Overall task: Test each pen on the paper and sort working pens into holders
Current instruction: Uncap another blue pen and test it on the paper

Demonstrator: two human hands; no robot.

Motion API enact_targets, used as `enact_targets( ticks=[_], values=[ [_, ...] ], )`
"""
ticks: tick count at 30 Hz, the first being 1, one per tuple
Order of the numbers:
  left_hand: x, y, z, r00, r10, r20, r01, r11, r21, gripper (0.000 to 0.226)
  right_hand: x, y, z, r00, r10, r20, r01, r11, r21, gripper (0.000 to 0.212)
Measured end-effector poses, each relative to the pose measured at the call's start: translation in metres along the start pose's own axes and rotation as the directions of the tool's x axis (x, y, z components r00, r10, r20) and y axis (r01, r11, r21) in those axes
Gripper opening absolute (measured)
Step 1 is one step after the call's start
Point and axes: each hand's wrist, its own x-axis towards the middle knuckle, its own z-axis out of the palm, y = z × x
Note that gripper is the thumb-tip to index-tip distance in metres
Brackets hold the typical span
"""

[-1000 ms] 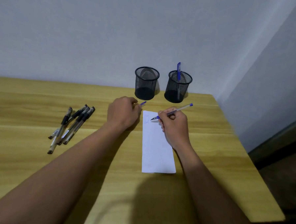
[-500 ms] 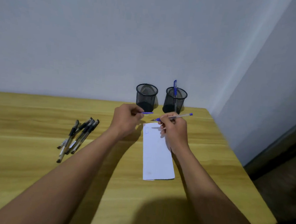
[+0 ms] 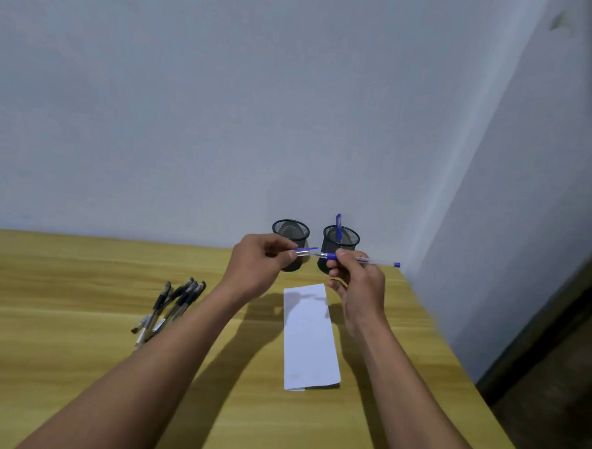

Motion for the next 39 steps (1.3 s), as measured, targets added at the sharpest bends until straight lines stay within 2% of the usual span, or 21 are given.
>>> enact_targets(
  ticks=[6,10,13,22,26,29,31,33,36,39],
  values=[
    [-0.006,0.019,-0.002,0.997,0.006,0.08,0.0,0.996,-0.084,0.006,-0.007,-0.015,0.006,0.996,0.024,0.088,-0.023,1.0,-0.003,0.01],
    [-0.011,0.029,-0.002,0.994,-0.054,0.1,0.082,0.948,-0.306,0.007,-0.008,-0.019,0.008,0.99,0.044,0.132,-0.041,0.999,-0.025,0.01],
    [-0.011,0.03,-0.003,0.992,-0.084,0.09,0.113,0.91,-0.398,0.009,-0.009,-0.02,0.01,0.987,0.052,0.151,-0.051,0.999,-0.014,0.01],
    [-0.017,0.024,-0.008,0.989,-0.126,0.077,0.147,0.881,-0.45,0.013,-0.012,-0.014,0.014,0.98,0.068,0.187,-0.057,0.996,-0.064,0.007],
    [-0.021,0.016,-0.011,0.987,-0.144,0.076,0.163,0.899,-0.407,0.011,-0.013,-0.013,0.006,0.962,0.13,0.24,-0.1,0.986,-0.132,0.004],
    [-0.017,0.014,-0.017,0.989,-0.136,0.056,0.147,0.922,-0.359,0.009,-0.007,-0.022,-0.004,0.967,0.144,0.209,-0.126,0.987,-0.096,0.005],
    [-0.012,0.014,-0.02,0.991,-0.124,0.042,0.131,0.932,-0.339,0.009,0.0,-0.032,-0.013,0.976,0.093,0.198,-0.062,0.985,-0.161,0.006],
    [-0.008,0.018,-0.018,0.993,-0.112,0.029,0.115,0.936,-0.334,0.008,0.008,-0.042,-0.02,0.965,0.05,0.256,0.034,0.95,-0.312,0.005],
    [0.0,0.025,-0.009,0.995,-0.1,0.0,0.094,0.937,-0.337,0.007,0.02,-0.048,-0.027,0.939,0.018,0.344,0.188,0.81,-0.556,0.006],
    [0.008,0.031,0.009,0.999,-0.043,0.016,0.046,0.964,-0.263,0.011,0.031,-0.048,-0.029,0.905,0.014,0.424,0.305,0.675,-0.672,0.009]
  ],
)
